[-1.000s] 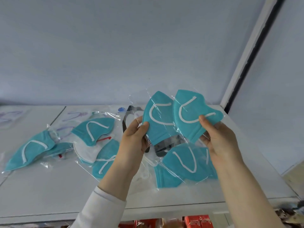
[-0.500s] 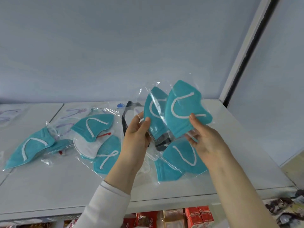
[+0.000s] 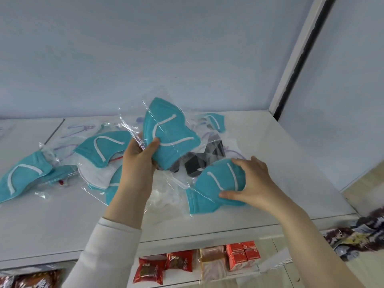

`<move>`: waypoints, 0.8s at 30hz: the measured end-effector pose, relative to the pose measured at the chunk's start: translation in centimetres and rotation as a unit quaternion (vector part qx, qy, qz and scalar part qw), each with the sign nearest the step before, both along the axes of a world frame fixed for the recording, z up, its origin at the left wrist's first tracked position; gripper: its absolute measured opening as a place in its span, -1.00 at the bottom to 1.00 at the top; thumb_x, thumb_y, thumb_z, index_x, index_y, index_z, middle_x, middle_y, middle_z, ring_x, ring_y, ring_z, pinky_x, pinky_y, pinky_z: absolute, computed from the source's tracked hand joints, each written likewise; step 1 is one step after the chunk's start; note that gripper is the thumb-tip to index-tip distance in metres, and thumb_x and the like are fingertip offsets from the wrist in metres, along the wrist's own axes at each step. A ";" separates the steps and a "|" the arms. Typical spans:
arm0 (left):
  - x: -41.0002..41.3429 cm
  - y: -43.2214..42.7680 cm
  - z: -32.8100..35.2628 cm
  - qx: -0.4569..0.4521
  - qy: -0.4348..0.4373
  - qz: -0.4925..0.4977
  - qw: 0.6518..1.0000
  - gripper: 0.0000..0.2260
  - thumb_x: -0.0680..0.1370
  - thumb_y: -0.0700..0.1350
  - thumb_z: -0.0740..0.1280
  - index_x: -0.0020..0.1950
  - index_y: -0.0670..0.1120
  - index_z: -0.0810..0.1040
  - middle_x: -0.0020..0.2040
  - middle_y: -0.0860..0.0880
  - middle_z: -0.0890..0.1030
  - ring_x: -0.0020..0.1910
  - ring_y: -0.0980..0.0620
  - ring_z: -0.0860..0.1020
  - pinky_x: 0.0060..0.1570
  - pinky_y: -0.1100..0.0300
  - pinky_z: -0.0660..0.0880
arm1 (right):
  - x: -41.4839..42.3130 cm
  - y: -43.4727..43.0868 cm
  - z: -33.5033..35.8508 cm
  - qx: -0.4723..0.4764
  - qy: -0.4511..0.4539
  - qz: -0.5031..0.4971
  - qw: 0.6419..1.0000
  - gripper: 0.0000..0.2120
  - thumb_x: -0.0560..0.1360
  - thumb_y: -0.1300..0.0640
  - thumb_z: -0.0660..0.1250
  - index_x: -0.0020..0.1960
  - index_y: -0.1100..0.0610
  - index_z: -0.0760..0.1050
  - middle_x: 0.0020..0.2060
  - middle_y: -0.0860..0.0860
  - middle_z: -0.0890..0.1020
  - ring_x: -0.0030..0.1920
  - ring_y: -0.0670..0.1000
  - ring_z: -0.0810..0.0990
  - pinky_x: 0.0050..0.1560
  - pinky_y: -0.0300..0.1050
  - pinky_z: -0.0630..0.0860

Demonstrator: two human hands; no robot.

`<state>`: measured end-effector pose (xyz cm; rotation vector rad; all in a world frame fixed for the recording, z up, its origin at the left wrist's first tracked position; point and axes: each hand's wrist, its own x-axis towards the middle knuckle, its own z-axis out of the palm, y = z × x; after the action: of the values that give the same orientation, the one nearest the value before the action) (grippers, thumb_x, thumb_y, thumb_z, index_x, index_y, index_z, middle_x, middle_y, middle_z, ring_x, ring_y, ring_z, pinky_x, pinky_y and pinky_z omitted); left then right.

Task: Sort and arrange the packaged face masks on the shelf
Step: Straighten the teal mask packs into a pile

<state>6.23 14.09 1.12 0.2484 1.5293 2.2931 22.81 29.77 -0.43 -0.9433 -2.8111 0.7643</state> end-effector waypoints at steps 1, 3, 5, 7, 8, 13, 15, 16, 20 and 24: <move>0.2 0.1 -0.1 0.002 -0.007 -0.003 1.000 -0.81 0.58 -0.23 0.25 0.19 -0.12 0.48 0.04 -0.01 0.63 0.00 0.04 0.63 -0.19 0.23 0.57 | -0.1 -0.1 -0.2 0.010 0.010 0.001 1.000 -0.08 0.24 -0.17 0.52 0.45 0.02 0.15 0.38 -0.02 0.27 0.43 0.05 0.09 0.38 -0.11 0.11; 0.5 0.2 -0.1 0.004 -0.014 -0.011 1.000 -0.78 0.58 -0.24 0.24 0.23 -0.12 0.46 0.06 -0.01 0.63 -0.02 0.06 0.64 -0.19 0.24 0.59 | -0.3 -0.5 -0.3 0.021 0.064 -0.012 0.998 -0.06 0.24 -0.09 0.55 0.47 0.03 0.13 0.34 -0.01 0.29 0.36 0.02 0.15 0.32 -0.17 0.15; 0.8 0.1 -0.2 0.005 -0.017 -0.012 1.000 -0.77 0.58 -0.23 0.25 0.24 -0.11 0.46 0.06 0.00 0.62 -0.03 0.07 0.64 -0.18 0.25 0.60 | -0.2 -0.7 -0.1 -0.004 0.135 -0.036 0.990 -0.13 0.30 0.01 0.53 0.47 0.02 0.13 0.23 -0.03 0.34 0.29 0.00 0.25 0.24 -0.18 0.25; 0.8 -0.1 -0.2 0.004 -0.010 -0.002 1.000 -0.77 0.58 -0.24 0.25 0.23 -0.11 0.47 0.06 0.00 0.63 -0.03 0.08 0.64 -0.17 0.25 0.59 | 0.3 -0.1 0.5 -0.070 0.203 -0.059 0.975 -0.27 0.38 0.10 0.48 0.44 -0.02 0.20 0.11 -0.06 0.40 0.11 -0.04 0.42 0.04 -0.27 0.40; 0.8 -0.2 -0.2 0.006 -0.008 0.004 1.000 -0.77 0.58 -0.24 0.25 0.23 -0.11 0.48 0.05 -0.01 0.63 -0.03 0.07 0.64 -0.15 0.24 0.59 | 0.6 0.4 0.8 -0.102 0.227 -0.069 0.966 -0.37 0.41 0.14 0.44 0.40 -0.07 0.26 0.08 -0.04 0.45 0.03 -0.05 0.47 -0.09 -0.30 0.44; 1.4 -0.3 0.0 0.024 -0.002 0.011 1.000 -0.80 0.57 -0.26 0.25 0.18 -0.12 0.49 0.01 0.00 0.65 -0.09 0.10 0.66 -0.13 0.22 0.60 | 1.3 1.9 3.9 -0.392 0.468 -0.167 0.775 -0.77 0.47 0.32 0.31 -0.04 0.00 0.51 -0.11 0.01 0.64 -0.12 -0.03 0.63 -0.25 -0.26 0.57; 2.2 0.3 -0.1 0.024 0.005 -0.011 1.000 -0.82 0.57 -0.28 0.25 0.12 -0.09 0.52 -0.05 0.02 0.67 -0.10 0.07 0.66 -0.15 0.22 0.59 | 0.3 1.1 4.5 -0.497 0.503 -0.155 0.690 -0.84 0.46 0.32 0.28 -0.03 0.11 0.51 -0.17 0.00 0.67 -0.15 -0.03 0.66 -0.17 -0.19 0.61; 2.7 0.6 -0.2 0.024 0.007 -0.024 0.999 -0.82 0.56 -0.28 0.26 0.11 -0.09 0.52 -0.06 0.01 0.68 -0.08 0.05 0.66 -0.14 0.21 0.59 | -0.4 0.5 4.4 -0.524 0.492 -0.152 0.678 -0.86 0.46 0.31 0.28 -0.03 0.13 0.51 -0.20 0.00 0.68 -0.18 -0.04 0.66 -0.16 -0.19 0.61; 4.1 1.2 -0.3 0.047 0.008 -0.059 0.997 -0.80 0.56 -0.23 0.27 0.18 -0.13 0.51 0.00 -0.04 0.68 0.00 -0.01 0.65 -0.02 0.14 0.59 | -2.3 -1.8 2.7 -0.460 0.426 -0.218 0.748 -0.95 0.45 0.21 0.37 -0.17 0.10 0.53 -0.26 -0.01 0.61 -0.19 -0.03 0.54 -0.13 -0.22 0.48; 4.5 0.9 -0.1 0.064 0.024 -0.090 0.994 -0.65 0.46 -0.12 0.31 0.24 -0.14 0.47 0.06 -0.05 0.67 0.03 -0.01 0.65 -0.08 0.19 0.59 | -2.5 -2.3 1.9 -0.476 0.402 -0.208 0.754 -0.91 0.43 0.18 0.40 -0.23 0.09 0.53 -0.31 -0.02 0.62 -0.20 -0.02 0.56 -0.01 -0.12 0.47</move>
<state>10.72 15.02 0.98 0.4584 1.3251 2.2584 20.27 27.44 1.51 -0.9058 -1.3044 1.9615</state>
